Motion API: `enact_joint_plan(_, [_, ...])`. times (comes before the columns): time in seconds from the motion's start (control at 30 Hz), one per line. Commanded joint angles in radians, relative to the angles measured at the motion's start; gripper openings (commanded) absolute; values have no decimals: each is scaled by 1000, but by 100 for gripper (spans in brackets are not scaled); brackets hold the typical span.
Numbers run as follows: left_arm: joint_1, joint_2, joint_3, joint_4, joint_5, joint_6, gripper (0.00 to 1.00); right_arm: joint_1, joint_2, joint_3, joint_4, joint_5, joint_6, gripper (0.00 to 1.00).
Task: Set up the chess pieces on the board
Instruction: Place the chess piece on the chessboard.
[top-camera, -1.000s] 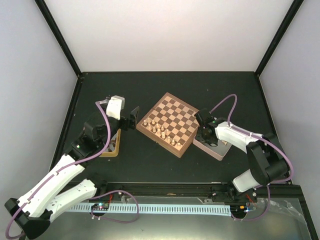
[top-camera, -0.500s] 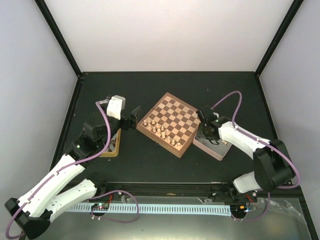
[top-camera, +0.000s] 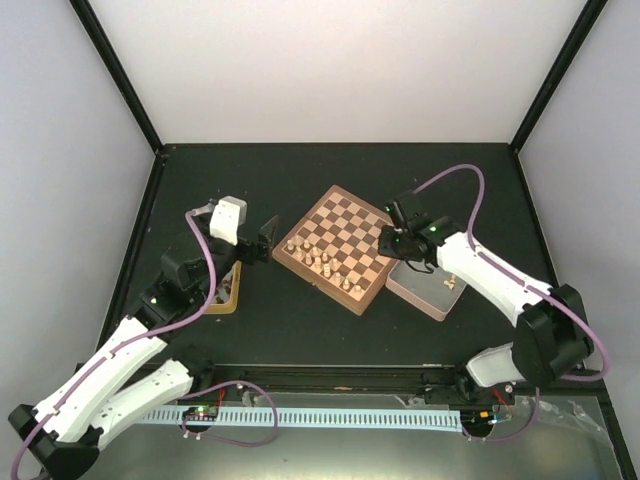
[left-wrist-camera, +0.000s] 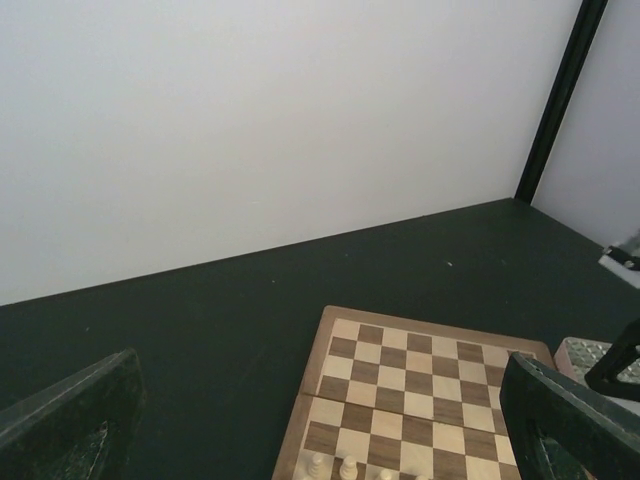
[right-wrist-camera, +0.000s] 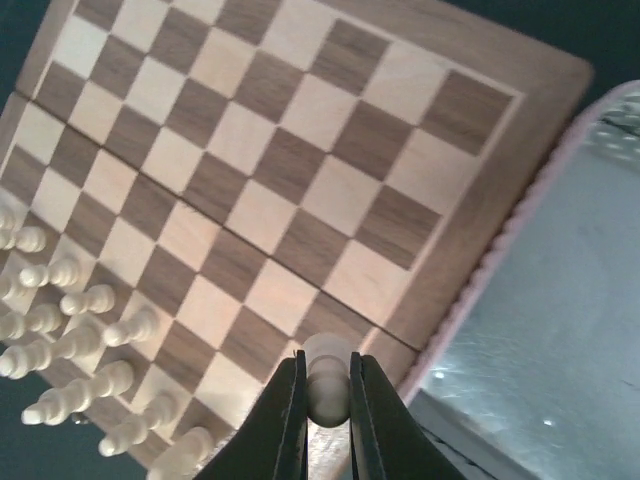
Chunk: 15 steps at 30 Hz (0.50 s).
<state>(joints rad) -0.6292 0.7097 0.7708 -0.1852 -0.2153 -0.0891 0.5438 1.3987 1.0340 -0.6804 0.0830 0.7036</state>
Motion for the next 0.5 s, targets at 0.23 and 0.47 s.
enact_joint_plan(0.23, [5, -56, -23, 39, -2, 12, 99, 138, 200, 135, 10, -84, -24, 4])
enact_joint_plan(0.47, [5, -74, -29, 36, -3, 11, 99, 188, 308, 186, 10, -89, -26, 4])
